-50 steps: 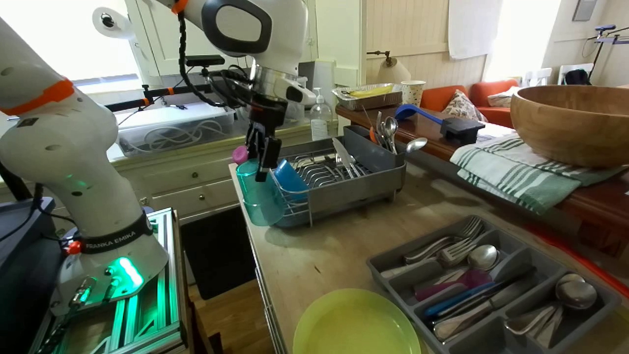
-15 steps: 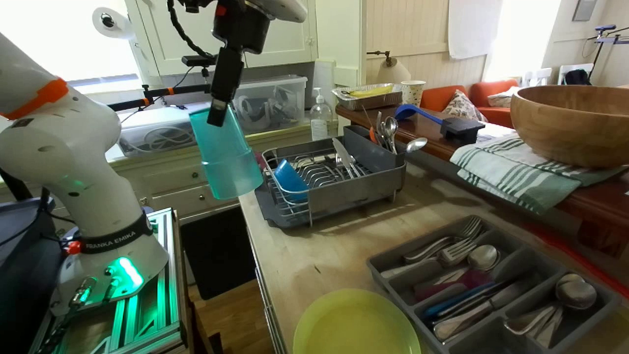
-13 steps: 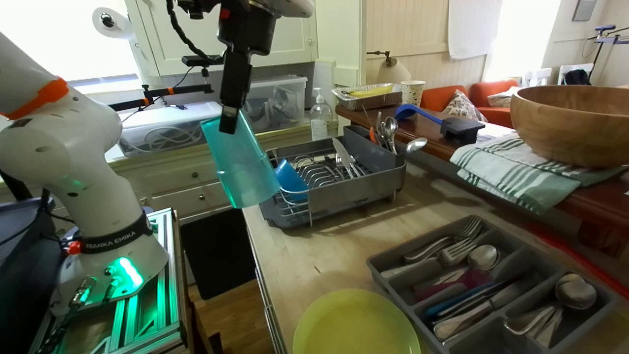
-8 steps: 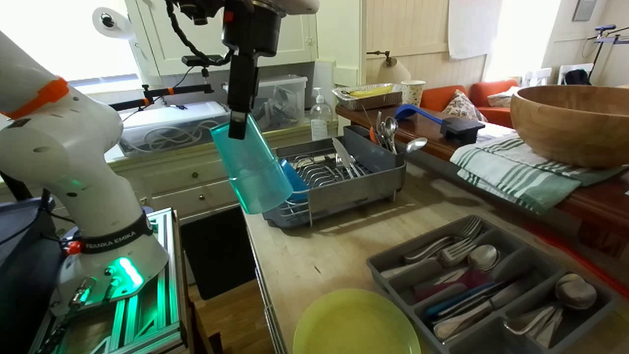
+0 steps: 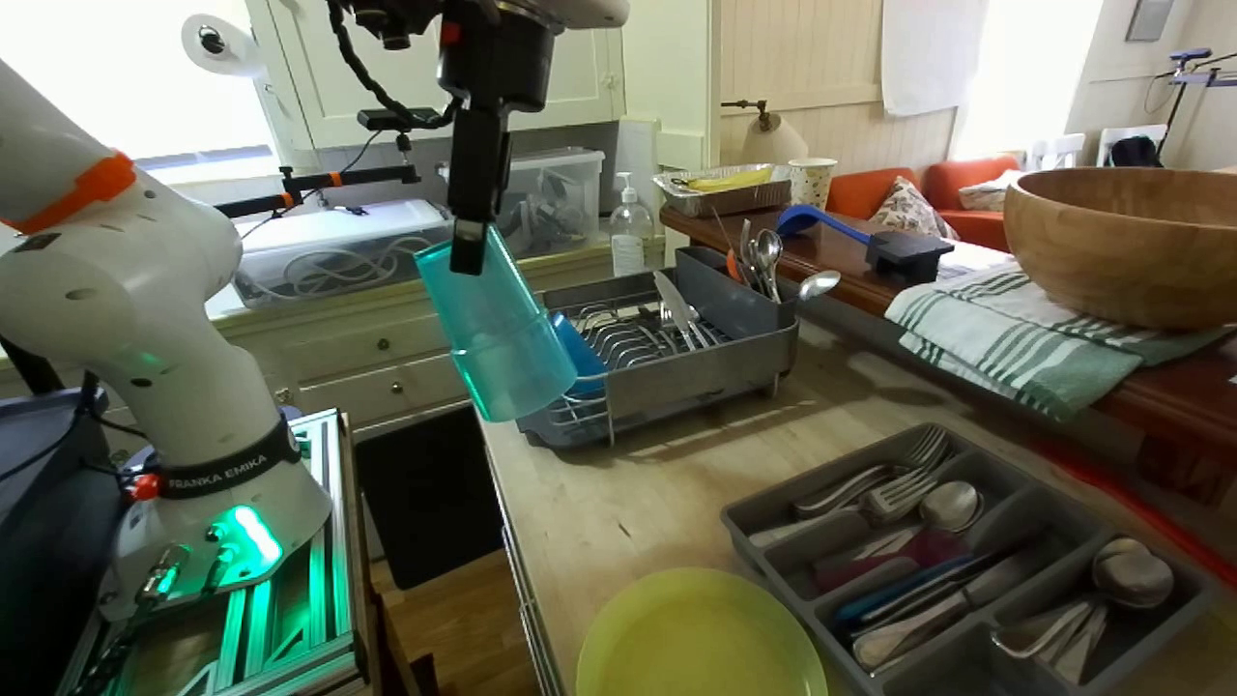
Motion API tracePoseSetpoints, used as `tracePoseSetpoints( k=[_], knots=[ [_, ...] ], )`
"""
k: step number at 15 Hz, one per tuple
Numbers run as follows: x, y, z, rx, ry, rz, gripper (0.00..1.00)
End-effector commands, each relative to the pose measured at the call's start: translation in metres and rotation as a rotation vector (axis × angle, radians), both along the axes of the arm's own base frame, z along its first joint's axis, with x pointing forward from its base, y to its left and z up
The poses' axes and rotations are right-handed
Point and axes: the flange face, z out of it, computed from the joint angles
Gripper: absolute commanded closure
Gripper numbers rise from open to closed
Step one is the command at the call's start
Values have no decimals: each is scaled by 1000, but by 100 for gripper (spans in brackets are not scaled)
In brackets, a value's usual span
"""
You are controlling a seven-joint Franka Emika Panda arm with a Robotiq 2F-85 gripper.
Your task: Place the green cup between the drying rack and the cutlery rack and place it right side up
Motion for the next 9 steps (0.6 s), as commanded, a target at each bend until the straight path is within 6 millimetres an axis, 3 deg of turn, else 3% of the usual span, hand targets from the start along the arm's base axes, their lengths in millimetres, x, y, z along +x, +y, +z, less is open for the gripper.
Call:
tracePoseSetpoints(
  k=[1,6,9],
  knots=[
    [3,-22,0,40,-13,-39,50],
    [13,-55,-12,101,-23,-60,50],
    [26,-64,-26,137,-25,-43,50]
  ],
)
